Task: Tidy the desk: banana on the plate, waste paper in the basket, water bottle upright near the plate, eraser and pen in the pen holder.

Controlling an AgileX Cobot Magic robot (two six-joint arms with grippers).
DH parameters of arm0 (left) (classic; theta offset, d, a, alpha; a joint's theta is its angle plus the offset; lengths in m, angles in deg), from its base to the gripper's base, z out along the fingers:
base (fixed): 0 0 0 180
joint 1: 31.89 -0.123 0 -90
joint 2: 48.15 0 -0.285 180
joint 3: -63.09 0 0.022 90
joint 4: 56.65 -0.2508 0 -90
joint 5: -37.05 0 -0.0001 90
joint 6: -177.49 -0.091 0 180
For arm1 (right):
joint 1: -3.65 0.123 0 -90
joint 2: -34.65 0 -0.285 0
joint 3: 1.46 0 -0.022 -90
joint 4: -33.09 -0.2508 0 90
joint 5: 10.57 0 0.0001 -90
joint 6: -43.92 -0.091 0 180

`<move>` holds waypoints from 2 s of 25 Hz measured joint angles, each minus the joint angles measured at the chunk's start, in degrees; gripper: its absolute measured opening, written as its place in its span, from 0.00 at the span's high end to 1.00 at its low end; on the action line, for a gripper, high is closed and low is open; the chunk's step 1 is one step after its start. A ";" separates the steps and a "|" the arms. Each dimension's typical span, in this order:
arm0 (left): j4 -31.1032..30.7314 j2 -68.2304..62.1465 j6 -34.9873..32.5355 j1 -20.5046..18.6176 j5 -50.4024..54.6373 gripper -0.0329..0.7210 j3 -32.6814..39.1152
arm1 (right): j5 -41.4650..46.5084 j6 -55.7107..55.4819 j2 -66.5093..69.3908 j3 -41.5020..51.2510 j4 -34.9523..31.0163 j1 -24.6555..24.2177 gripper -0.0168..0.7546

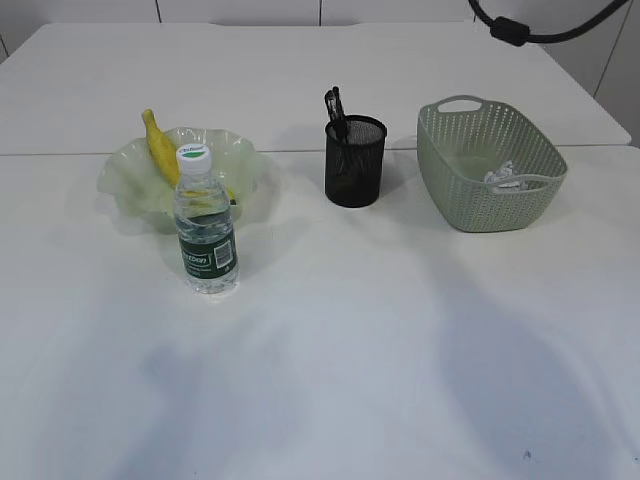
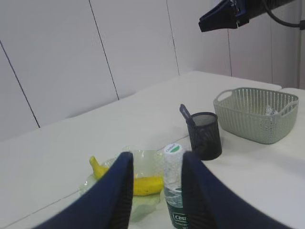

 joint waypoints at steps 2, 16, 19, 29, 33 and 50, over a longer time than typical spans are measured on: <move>-0.13 2.02 0.00 -0.86 1.33 0.64 0.00 | -0.16 -0.48 -0.53 0.00 0.00 0.00 0.76; -2.82 13.04 2.68 -11.68 17.90 0.64 0.00 | -3.04 -3.96 -2.29 0.00 0.00 0.00 0.76; -2.97 14.98 3.72 -12.35 20.78 0.64 0.00 | -3.17 -4.18 -2.95 0.00 0.00 0.00 0.76; -6.25 20.81 8.43 -14.96 33.11 0.64 -0.86 | -4.21 -4.69 -4.23 0.00 0.00 0.00 0.76; -12.08 21.09 14.13 -15.10 39.72 0.64 -4.05 | -4.54 -5.19 -4.46 0.00 0.00 0.00 0.76; -28.76 23.19 36.55 -15.18 53.27 0.64 -9.85 | -6.00 -5.74 -4.46 0.00 0.00 0.00 0.76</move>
